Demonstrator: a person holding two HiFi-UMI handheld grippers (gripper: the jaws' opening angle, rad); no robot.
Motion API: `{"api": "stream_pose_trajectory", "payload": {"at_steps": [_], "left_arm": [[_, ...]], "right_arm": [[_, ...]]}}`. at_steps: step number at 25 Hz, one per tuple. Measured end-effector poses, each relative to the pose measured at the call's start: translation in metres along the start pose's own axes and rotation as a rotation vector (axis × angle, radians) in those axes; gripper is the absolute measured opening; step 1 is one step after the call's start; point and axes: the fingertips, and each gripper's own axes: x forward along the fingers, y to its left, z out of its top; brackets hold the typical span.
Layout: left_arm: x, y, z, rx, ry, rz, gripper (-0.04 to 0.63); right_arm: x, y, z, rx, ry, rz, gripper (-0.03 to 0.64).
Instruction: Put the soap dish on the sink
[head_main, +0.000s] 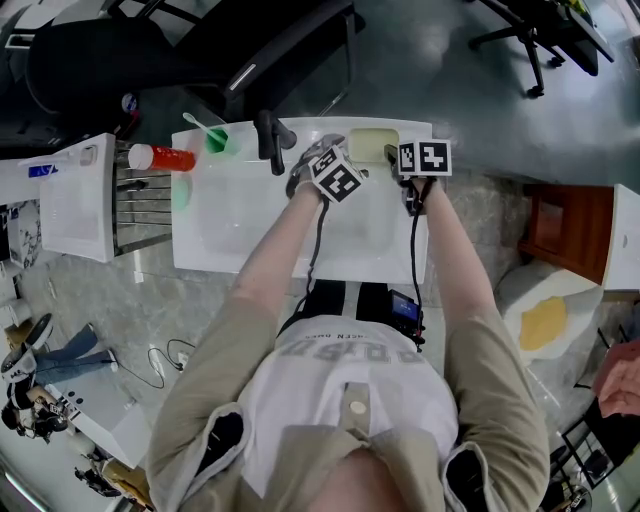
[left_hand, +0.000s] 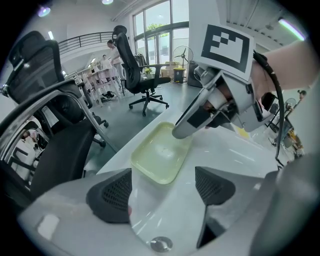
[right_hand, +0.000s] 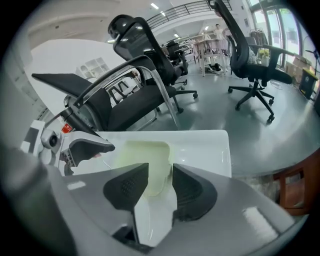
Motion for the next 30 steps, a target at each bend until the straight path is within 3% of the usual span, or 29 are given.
{"api": "stream_pose_trajectory", "payload": {"at_steps": [12, 16, 20, 25, 30], "left_arm": [[0.0, 0.002, 0.001, -0.004, 0.001, 0.016, 0.414], [-0.005, 0.004, 0.004, -0.012, -0.021, 0.031, 0.414], [-0.02, 0.009, 0.015, -0.048, -0.089, 0.058, 0.414], [-0.059, 0.011, 0.037, -0.153, -0.261, 0.121, 0.414], [-0.118, 0.01, 0.058, -0.176, -0.463, 0.301, 0.395]], "right_arm": [[0.003, -0.001, -0.001, -0.153, 0.024, -0.096, 0.156], [0.0, -0.001, 0.002, -0.086, -0.019, -0.067, 0.172], [-0.022, 0.001, 0.021, -0.029, -0.186, -0.033, 0.179], [-0.08, 0.015, 0.045, -0.085, -0.461, -0.035, 0.186], [-0.146, 0.043, 0.05, -0.161, -0.675, -0.075, 0.173]]}}
